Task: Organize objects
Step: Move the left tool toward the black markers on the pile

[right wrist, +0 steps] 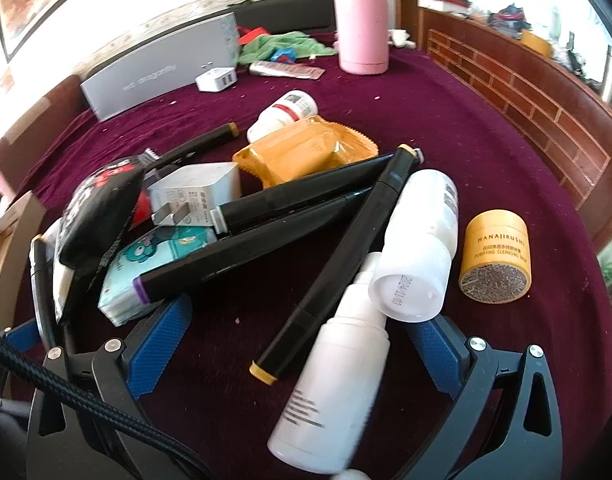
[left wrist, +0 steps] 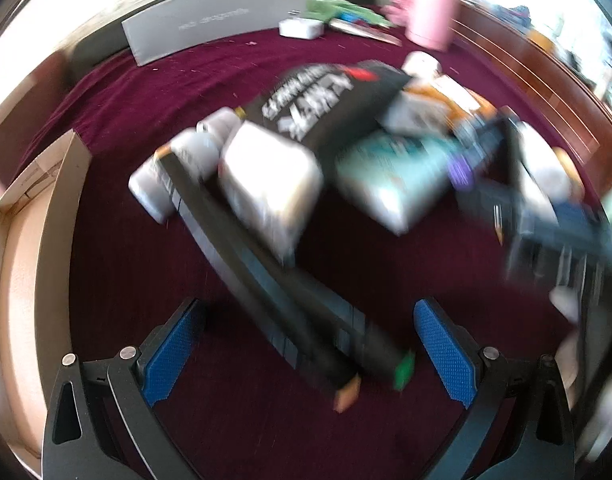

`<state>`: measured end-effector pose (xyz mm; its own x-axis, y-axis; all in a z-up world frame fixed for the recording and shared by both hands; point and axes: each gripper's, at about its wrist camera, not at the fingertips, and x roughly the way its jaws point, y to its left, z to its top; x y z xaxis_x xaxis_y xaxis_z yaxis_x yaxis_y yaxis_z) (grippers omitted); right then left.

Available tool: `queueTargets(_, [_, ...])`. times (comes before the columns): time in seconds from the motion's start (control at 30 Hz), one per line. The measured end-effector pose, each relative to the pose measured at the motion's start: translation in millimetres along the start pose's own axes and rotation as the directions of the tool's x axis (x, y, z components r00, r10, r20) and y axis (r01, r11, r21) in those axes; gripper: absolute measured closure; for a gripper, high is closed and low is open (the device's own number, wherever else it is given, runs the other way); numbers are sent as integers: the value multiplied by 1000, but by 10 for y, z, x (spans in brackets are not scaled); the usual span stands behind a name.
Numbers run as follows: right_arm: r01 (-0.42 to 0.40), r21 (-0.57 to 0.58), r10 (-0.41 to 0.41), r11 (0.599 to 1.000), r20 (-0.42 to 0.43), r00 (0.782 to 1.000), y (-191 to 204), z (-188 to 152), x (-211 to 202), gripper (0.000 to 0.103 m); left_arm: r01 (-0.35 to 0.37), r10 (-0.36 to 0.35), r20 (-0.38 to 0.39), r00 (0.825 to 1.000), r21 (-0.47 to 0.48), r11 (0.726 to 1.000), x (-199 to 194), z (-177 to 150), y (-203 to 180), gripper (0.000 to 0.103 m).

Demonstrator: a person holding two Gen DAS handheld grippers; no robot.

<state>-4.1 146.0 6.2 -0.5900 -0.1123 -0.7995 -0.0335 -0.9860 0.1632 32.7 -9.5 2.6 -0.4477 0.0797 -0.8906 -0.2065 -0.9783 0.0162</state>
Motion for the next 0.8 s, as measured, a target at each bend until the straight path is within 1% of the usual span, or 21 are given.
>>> queueTargets(0.03, [-27, 10, 27, 1000, -15, 1000, -40, 9, -16, 0, 5, -5, 16, 1000, 12, 1000, -41, -83, 3, 1])
queueTargets(0.07, [-47, 6, 47, 999, -37, 998, -61, 18, -25, 0, 3, -4, 48, 999, 31, 1000, -89, -179, 2, 1])
queueTargets(0.1, [-55, -8, 54, 998, -60, 997, -63, 20, -31, 0, 4, -6, 76, 997, 34, 999, -122, -264, 3, 1])
queueTargets(0.2, [-47, -71, 39, 996, -104, 994, 16, -75, -91, 0, 13, -15, 73, 997, 32, 999, -138, -279, 23, 2])
queueTargets(0.3, [-19, -124, 7, 992, -95, 995, 100, -214, -138, 0, 36, -37, 73, 997, 22, 999, -175, -292, 68, 2])
queueTargets(0.33, [-9, -132, -3, 991, -93, 996, 124, -286, -180, 0, 53, -53, 71, 996, 5, 999, -203, -298, 113, 2])
queueTargets(0.4, [-15, -125, 4, 992, -92, 996, 123, -356, -258, 0, 129, -125, 73, 989, -58, 990, -312, -352, 214, 2])
queueTargets(0.43, [-20, -114, 10, 993, -87, 996, 100, -361, -299, 1, 156, -149, 81, 986, -90, 984, -365, -364, 281, 2])
queueTargets(0.47, [-26, -101, 19, 994, -68, 997, 67, -382, -368, 1, 145, -136, 87, 987, -107, 984, -390, -356, 332, 2])
queueTargets(0.53, [-11, -94, 10, 996, -11, 1000, 30, -398, -480, 1, 122, -109, 108, 988, -130, 984, -443, -335, 378, 2])
queueTargets(0.6, [-13, -81, 17, 997, 56, 998, -15, -404, -572, 1, 148, -125, 141, 982, -167, 975, -490, -289, 421, 2])
queueTargets(0.67, [-39, -67, 45, 997, 96, 994, -40, -418, -600, 1, 160, -133, 145, 980, -195, 968, -472, -217, 442, 2])
queueTargets(0.7, [-46, -63, 52, 997, 105, 993, -54, -418, -591, 1, 159, -133, 141, 981, -194, 968, -439, -159, 405, 2])
queueTargets(0.73, [-46, -58, 52, 997, 105, 993, -58, -409, -585, 1, 144, -118, 142, 983, -188, 972, -411, -137, 398, 4])
queueTargets(0.77, [-54, -48, 58, 997, 105, 993, -65, -404, -577, 1, 98, -72, 144, 987, -180, 979, -380, -92, 391, 12])
queueTargets(0.8, [-72, -37, 76, 997, 111, 991, -87, -396, -585, 1, 68, -42, 146, 988, -177, 982, -356, -74, 398, 24])
